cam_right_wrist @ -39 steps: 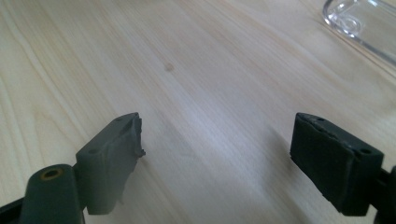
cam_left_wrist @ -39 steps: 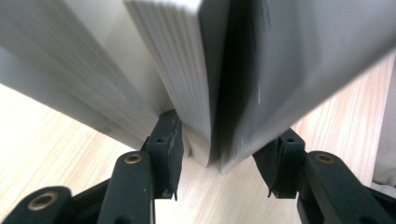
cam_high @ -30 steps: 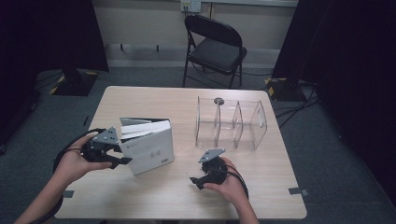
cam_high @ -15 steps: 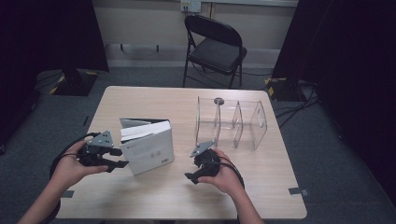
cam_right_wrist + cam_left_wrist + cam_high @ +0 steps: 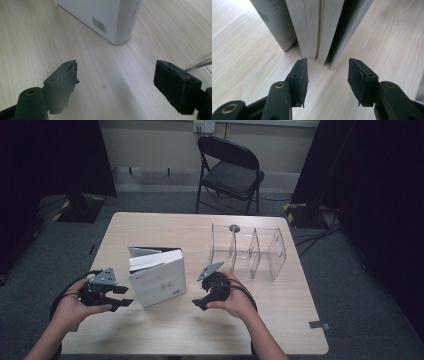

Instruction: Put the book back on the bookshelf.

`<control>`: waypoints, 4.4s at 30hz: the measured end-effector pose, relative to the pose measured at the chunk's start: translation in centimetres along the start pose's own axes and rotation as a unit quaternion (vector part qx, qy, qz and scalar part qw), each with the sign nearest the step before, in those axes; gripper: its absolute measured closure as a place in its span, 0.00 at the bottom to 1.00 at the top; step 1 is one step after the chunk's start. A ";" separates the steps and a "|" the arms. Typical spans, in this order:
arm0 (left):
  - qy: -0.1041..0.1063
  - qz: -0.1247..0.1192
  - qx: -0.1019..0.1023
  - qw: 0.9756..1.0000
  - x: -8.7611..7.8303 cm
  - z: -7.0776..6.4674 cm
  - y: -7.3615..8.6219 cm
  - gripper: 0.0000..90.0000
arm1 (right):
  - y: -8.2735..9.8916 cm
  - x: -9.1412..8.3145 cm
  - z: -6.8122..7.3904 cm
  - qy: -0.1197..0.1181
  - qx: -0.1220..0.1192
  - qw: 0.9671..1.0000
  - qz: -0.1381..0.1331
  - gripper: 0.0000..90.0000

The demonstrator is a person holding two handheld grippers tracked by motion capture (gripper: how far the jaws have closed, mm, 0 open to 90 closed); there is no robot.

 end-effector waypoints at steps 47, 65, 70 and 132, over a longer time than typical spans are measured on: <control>-0.006 -0.049 0.000 0.999 6.2 -0.8 5.2 0.27 | -8.9 -2.8 -1.2 -0.035 -0.052 0.998 0.014 0.18; 0.021 -0.052 0.019 0.998 6.7 -1.3 5.4 0.07 | -12.5 -3.6 -1.0 -0.040 -0.096 0.994 0.041 0.19; 0.023 -0.051 0.020 0.998 6.7 -1.4 5.4 0.06 | -13.4 -3.2 -0.8 -0.042 -0.096 0.993 0.049 0.19; 0.027 -0.049 0.025 0.998 6.8 -1.1 5.3 0.05 | -11.7 -3.0 1.8 -0.064 -0.065 0.990 0.104 0.48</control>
Point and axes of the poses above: each handheld gripper's, and its own axes: x roughly forward along the jaws, y roughly out of its underside, z roughly to its left, the point moved 8 cm from there along x, roughly forward along the jaws, and after that the axes turned 8 degrees about -z, right-handed, at the moved point
